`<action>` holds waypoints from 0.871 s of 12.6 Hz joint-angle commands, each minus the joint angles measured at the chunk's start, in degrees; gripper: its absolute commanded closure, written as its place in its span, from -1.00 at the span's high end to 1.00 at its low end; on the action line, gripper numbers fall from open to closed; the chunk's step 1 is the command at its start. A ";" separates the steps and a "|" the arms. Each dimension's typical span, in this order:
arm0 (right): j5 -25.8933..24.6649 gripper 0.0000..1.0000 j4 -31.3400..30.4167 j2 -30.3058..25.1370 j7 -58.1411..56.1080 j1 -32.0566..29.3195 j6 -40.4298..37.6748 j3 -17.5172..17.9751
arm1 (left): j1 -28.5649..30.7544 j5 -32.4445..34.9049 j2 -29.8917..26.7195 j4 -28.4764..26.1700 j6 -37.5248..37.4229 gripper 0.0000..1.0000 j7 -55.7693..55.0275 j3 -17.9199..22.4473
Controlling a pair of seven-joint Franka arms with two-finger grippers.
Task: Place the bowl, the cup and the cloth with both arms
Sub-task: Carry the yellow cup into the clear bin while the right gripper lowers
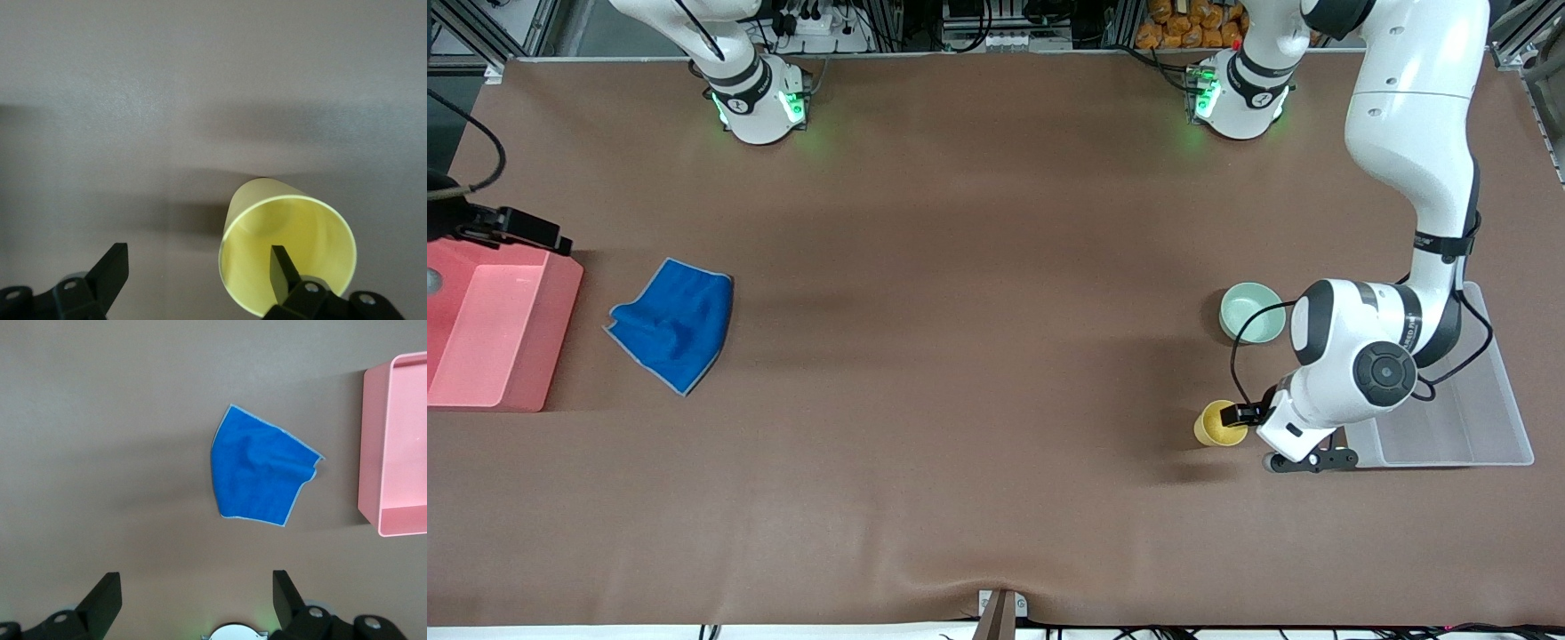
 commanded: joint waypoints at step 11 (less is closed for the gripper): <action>1.22 1.00 0.61 2.28 -0.34 4.58 1.95 -0.15 | 0.79 -0.55 -1.69 1.80 -0.16 -1.00 -1.07 0.17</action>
